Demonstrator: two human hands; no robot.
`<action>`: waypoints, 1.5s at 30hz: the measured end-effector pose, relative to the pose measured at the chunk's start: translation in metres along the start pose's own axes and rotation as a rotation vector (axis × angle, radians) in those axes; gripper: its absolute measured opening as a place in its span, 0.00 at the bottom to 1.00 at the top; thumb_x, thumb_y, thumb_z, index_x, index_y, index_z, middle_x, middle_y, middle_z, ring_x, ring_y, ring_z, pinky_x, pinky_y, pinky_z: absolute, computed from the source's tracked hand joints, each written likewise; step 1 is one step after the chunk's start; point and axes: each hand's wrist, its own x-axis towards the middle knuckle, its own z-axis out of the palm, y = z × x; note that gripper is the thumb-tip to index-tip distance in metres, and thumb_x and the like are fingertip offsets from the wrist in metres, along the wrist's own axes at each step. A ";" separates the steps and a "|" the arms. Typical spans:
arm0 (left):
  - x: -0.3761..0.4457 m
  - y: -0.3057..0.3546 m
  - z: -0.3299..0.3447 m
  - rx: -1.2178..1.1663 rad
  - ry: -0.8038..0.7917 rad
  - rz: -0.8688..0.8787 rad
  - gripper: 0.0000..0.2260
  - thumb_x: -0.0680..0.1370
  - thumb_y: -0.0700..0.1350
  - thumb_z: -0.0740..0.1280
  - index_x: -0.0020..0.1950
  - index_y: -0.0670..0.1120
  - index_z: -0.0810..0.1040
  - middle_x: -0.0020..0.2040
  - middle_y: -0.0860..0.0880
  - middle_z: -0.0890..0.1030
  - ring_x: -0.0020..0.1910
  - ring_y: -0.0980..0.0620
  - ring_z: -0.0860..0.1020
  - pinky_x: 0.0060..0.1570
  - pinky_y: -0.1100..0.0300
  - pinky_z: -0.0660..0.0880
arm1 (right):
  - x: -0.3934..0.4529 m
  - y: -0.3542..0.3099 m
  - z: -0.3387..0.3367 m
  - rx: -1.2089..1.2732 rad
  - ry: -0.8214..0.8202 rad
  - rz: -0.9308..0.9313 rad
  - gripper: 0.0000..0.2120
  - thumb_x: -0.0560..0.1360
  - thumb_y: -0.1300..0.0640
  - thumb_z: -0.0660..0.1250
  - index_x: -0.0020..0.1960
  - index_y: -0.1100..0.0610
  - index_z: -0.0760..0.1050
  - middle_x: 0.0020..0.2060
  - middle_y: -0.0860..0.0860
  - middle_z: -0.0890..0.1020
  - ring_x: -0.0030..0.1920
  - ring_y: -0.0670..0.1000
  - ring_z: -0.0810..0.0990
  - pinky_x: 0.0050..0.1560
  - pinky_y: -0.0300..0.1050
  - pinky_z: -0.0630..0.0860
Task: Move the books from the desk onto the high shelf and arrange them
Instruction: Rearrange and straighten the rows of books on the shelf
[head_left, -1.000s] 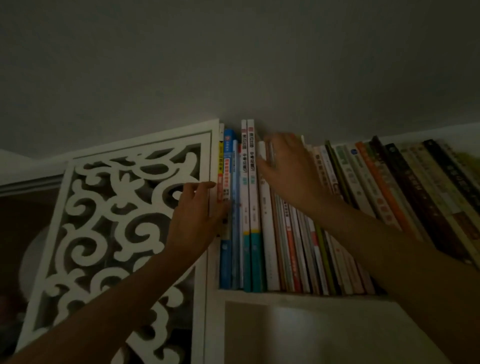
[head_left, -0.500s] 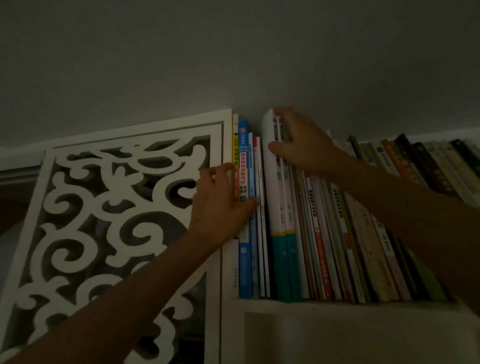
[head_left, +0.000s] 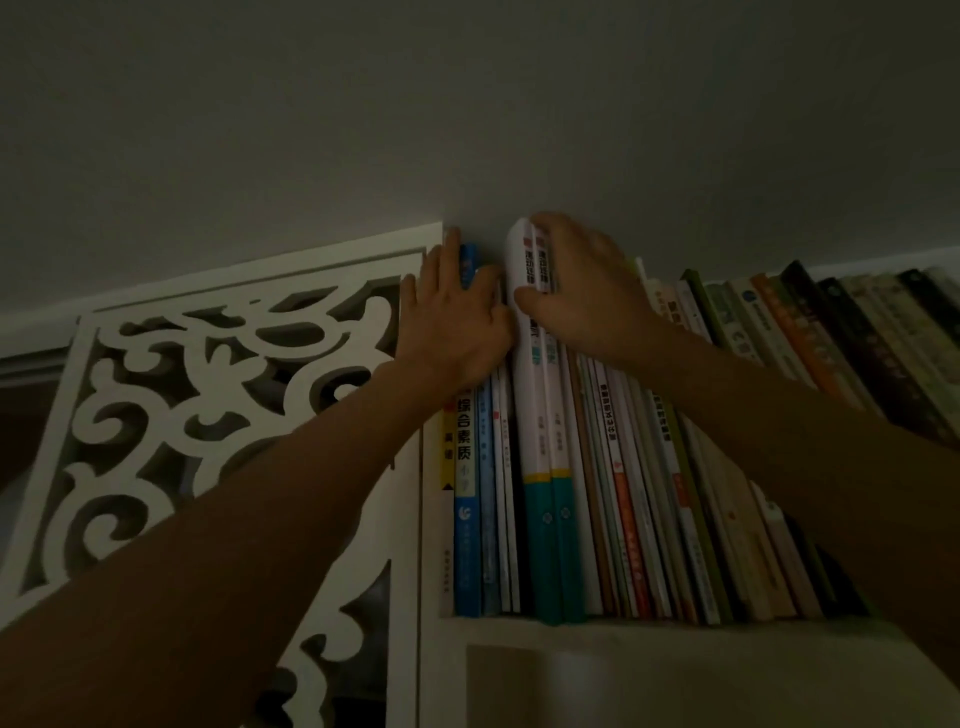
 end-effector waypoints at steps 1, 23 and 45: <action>0.001 0.000 0.000 -0.021 0.000 0.010 0.22 0.80 0.51 0.51 0.74 0.49 0.61 0.77 0.44 0.45 0.76 0.44 0.44 0.72 0.47 0.43 | 0.000 0.000 -0.001 -0.001 -0.005 0.000 0.33 0.74 0.54 0.65 0.75 0.56 0.55 0.68 0.57 0.67 0.68 0.57 0.64 0.66 0.48 0.62; -0.002 -0.005 -0.058 -0.256 0.163 0.115 0.14 0.77 0.31 0.57 0.60 0.40 0.74 0.57 0.43 0.72 0.54 0.50 0.72 0.50 0.69 0.69 | -0.006 -0.002 0.000 -0.060 0.019 -0.006 0.30 0.75 0.53 0.63 0.74 0.56 0.57 0.71 0.56 0.64 0.70 0.57 0.60 0.69 0.48 0.57; -0.093 0.029 -0.032 -0.451 0.229 -0.265 0.09 0.77 0.49 0.63 0.54 0.48 0.67 0.49 0.51 0.73 0.41 0.59 0.73 0.36 0.68 0.70 | -0.114 -0.012 0.020 -0.066 -0.003 0.005 0.37 0.72 0.36 0.44 0.75 0.54 0.57 0.74 0.51 0.60 0.75 0.51 0.51 0.72 0.48 0.36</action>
